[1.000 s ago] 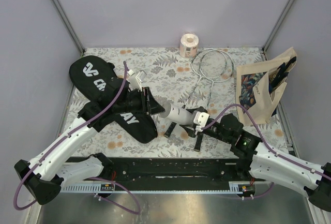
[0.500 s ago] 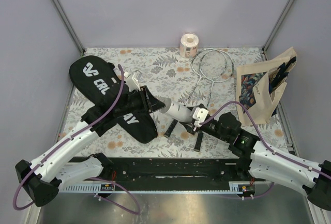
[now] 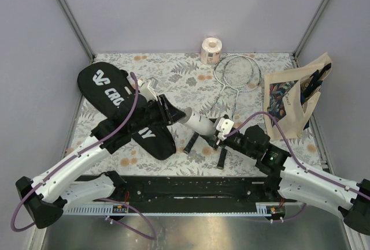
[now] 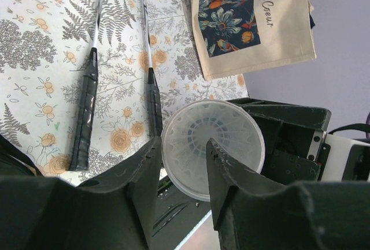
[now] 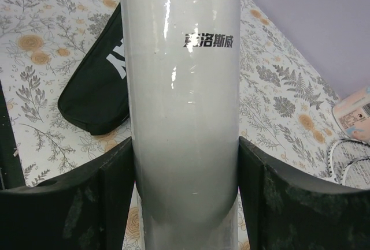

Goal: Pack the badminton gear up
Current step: Close the lid on the shuttle tube.

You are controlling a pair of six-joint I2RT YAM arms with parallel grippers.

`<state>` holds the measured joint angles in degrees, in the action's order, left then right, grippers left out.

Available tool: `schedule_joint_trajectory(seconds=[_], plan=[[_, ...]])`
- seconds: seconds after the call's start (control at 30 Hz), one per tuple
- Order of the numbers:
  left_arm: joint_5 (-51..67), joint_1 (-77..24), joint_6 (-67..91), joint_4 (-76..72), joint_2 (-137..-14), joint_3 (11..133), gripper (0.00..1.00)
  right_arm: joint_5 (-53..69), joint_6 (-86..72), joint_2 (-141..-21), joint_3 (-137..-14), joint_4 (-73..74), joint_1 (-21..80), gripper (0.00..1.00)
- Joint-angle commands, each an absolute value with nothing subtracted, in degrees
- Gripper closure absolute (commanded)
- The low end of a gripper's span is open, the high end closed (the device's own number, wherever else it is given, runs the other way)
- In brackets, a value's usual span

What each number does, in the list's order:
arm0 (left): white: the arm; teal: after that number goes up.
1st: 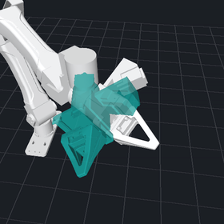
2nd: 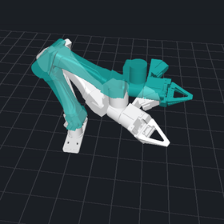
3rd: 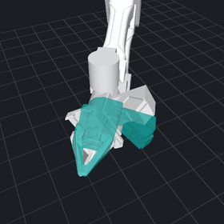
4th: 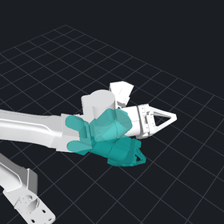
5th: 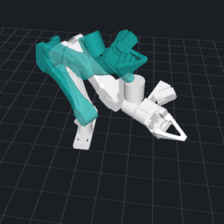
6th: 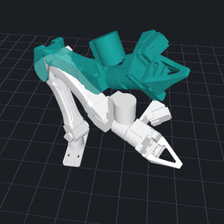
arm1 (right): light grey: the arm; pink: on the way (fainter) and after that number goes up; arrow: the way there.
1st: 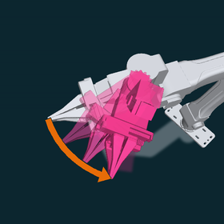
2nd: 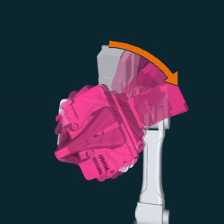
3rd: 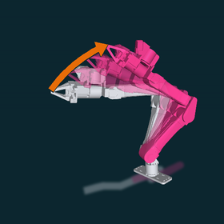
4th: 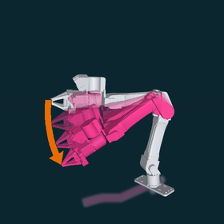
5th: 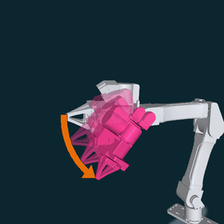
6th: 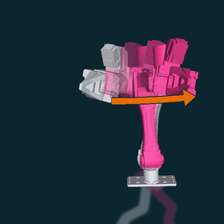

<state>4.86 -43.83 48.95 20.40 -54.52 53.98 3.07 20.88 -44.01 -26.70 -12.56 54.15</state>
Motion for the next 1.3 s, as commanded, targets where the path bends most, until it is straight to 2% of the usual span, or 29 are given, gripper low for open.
schedule_joint_trajectory(seconds=[0.0,0.2,0.33,0.5,0.6,0.8,0.97,1.27], plan=[[6.16,-45.7,47.55,22.07,-53.36,56.61,0.61,5.8,18.46,-41.75,-29.97,-19.16,54.84,0.63],[3.35,-47.45,48.43,21.62,-51.94,56.08,0.63,4.05,15.39,-42.71,-30.58,-19.86,54.84,0.63],[-2.89,-51.15,49.22,21.71,-52.82,55.37,0.63,1.41,12.4,-45.43,-31.99,-20.3,54.84,0.64],[-4.3,-51.85,49.05,18.81,-55.02,54.14,0.63,3.43,11.87,-47.37,-33.05,-21.8,54.84,0.64],[-9.64,-52.91,47.29,18.46,-55.46,53.62,0.63,3.08,12.04,-47.11,-33.48,-21.36,54.84,0.64],[-13.62,-55.19,46.93,9.77,-55.37,49.58,0.65,3.6,10.64,-47.63,-34.8,-21.53,54.93,0.64],[-13.09,-56.51,49.65,2.99,-56.34,47.11,0.64,4.3,7.56,-49.66,-35.77,-23.73,54.84,0.64],[-12.58,-57.83,51.42,3.15,-54.85,47.19,0.63,6.06,9.57,-48.26,-34.28,-24.96,54.84,0.63]])
